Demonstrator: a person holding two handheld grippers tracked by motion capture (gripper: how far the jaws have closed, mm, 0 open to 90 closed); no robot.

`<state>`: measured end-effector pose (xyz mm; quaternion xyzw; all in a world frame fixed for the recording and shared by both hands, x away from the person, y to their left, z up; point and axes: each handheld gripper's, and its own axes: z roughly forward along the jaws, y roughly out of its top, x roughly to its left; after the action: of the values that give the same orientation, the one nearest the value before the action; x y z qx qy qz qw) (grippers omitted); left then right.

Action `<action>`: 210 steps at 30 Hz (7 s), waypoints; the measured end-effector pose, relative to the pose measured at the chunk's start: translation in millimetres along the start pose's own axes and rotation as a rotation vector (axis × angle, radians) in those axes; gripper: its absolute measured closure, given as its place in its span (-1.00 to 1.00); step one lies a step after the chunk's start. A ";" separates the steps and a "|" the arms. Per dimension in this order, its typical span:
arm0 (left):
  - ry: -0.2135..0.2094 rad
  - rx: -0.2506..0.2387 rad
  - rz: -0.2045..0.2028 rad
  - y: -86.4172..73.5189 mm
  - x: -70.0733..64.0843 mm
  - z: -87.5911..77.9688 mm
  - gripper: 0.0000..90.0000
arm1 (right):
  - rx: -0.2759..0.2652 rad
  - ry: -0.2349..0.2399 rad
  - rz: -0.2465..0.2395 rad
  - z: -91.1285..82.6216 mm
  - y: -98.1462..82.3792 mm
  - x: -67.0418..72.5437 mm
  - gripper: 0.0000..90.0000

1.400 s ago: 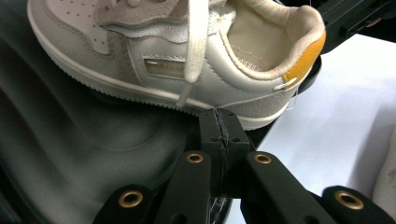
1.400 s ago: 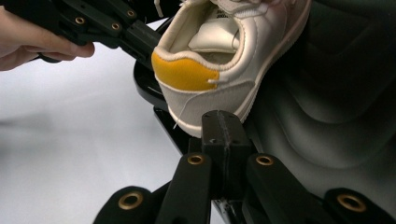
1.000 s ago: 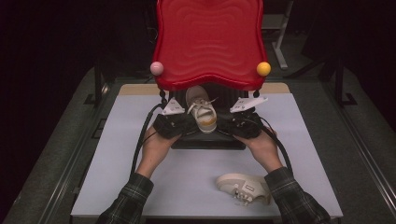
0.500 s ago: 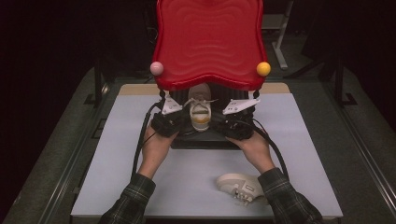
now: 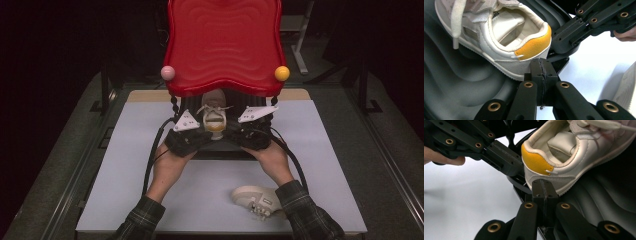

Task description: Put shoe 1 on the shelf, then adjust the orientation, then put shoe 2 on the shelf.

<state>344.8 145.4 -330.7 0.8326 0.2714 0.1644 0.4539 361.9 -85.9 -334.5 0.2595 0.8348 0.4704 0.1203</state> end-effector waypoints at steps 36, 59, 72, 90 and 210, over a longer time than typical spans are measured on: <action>-0.008 0.073 0.054 -27.2 -5.5 -36.6 0.50 | 0.046 0.035 0.025 -31.7 -21.9 -3.9 0.99; 0.050 0.236 -0.045 -150.8 16.5 -66.9 -0.70 | 0.086 0.082 0.053 -104.6 -88.2 6.0 0.99; 0.049 0.228 -0.059 -184.1 36.0 -65.4 -0.71 | 0.136 0.080 0.105 -119.5 -131.7 13.1 0.99; 0.045 0.214 -0.058 -186.0 36.4 -65.3 -0.71 | 0.166 0.088 0.134 -113.1 -143.3 12.4 0.99; 0.043 0.215 -0.060 -186.2 36.5 -65.3 -0.71 | 0.150 0.398 -0.016 -76.1 -123.2 56.5 0.52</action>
<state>283.7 292.9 -452.2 0.8642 0.3220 0.1386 0.3609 241.4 -162.1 -396.3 0.1631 0.8768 0.4479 -0.0629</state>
